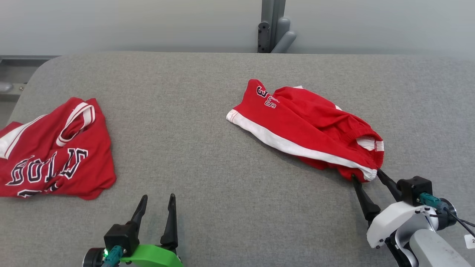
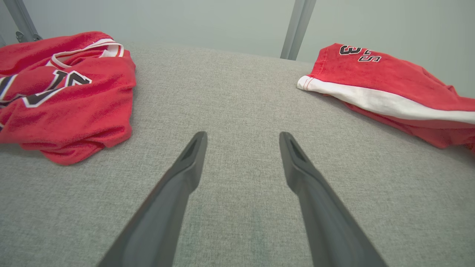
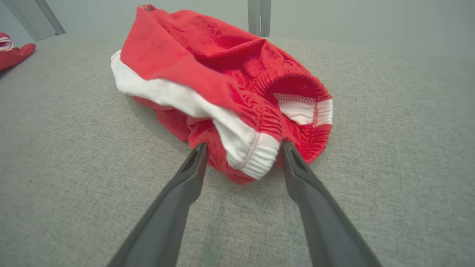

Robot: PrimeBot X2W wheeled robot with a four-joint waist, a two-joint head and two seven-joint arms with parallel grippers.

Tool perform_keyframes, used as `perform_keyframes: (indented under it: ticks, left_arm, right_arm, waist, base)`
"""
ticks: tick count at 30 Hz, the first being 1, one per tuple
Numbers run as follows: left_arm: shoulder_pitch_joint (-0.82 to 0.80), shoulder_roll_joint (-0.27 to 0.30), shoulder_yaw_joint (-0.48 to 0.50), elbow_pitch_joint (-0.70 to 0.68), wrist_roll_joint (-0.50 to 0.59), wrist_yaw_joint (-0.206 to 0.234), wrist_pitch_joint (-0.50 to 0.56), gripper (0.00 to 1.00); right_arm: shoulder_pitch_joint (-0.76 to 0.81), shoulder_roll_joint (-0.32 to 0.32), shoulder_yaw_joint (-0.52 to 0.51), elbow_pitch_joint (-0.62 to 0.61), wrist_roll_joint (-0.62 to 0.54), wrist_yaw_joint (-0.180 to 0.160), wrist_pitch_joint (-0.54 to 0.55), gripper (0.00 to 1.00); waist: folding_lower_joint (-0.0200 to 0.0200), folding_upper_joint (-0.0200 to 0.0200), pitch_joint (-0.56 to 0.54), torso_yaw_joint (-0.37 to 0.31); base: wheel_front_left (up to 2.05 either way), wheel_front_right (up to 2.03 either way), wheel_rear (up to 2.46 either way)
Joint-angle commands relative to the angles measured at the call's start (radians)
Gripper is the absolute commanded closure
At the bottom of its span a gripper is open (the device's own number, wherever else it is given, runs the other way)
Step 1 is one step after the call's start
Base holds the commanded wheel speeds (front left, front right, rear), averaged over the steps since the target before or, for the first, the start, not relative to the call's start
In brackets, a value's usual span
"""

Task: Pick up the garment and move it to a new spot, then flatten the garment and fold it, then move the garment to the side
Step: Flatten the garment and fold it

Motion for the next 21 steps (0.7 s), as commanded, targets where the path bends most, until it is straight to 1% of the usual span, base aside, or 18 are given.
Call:
perform_keyframes:
  ticks: [1, 7, 11, 14, 17, 18, 21]
  left_arm:
    - [0.007, 0.003, 0.004, 0.000, -0.004, -0.005, 0.000, 0.00]
    - [-0.057, 0.003, 0.008, 0.000, 0.008, -0.021, -0.001, 0.00]
    - [-0.154, 0.003, 0.001, 0.024, 0.012, -0.034, 0.000, 0.00]
    - [-0.261, 0.003, -0.002, 0.074, 0.005, -0.042, 0.000, 0.00]
    - [-0.362, 0.003, -0.010, 0.157, 0.008, -0.045, 0.000, 0.00]
    - [-0.362, 0.003, -0.010, 0.157, 0.008, -0.045, 0.000, 0.00]
    - [-0.461, 0.003, -0.015, 0.268, 0.004, -0.048, 0.000, 0.00]
  right_arm:
    - [0.017, 0.004, -0.017, -0.005, -0.011, -0.001, -0.003, 0.00]
    - [0.047, 0.050, -0.097, -0.073, -0.054, -0.001, -0.003, 0.00]
    - [0.030, 0.066, -0.108, -0.125, -0.074, -0.001, -0.003, 0.00]
    - [0.007, 0.073, -0.106, -0.163, -0.076, -0.001, -0.003, 0.00]
    - [-0.013, 0.083, -0.100, -0.193, -0.073, -0.001, -0.003, 0.00]
    - [-0.013, 0.083, -0.100, -0.193, -0.073, -0.001, -0.003, 0.00]
    - [-0.033, 0.099, -0.089, -0.220, -0.071, -0.001, -0.003, 0.00]
  waist:
    - [0.0000, 0.0030, -0.007, -0.016]
    - [0.0000, 0.0030, 0.014, -0.064]
    - [0.0000, 0.0030, 0.069, -0.114]
    - [0.0000, 0.0030, 0.122, -0.157]
    - [0.0000, 0.0030, 0.172, -0.201]
    - [0.0000, 0.0030, 0.172, -0.201]
    - [0.0000, 0.0030, 0.216, -0.243]
  base:
    - [0.00, 0.00, 0.00]
    - [0.00, 0.00, 0.00]
    - [0.00, 0.00, 0.00]
    - [0.00, 0.00, 0.00]
    - [0.00, 0.00, 0.00]
    - [0.00, 0.00, 0.00]
    - [0.00, 0.00, 0.00]
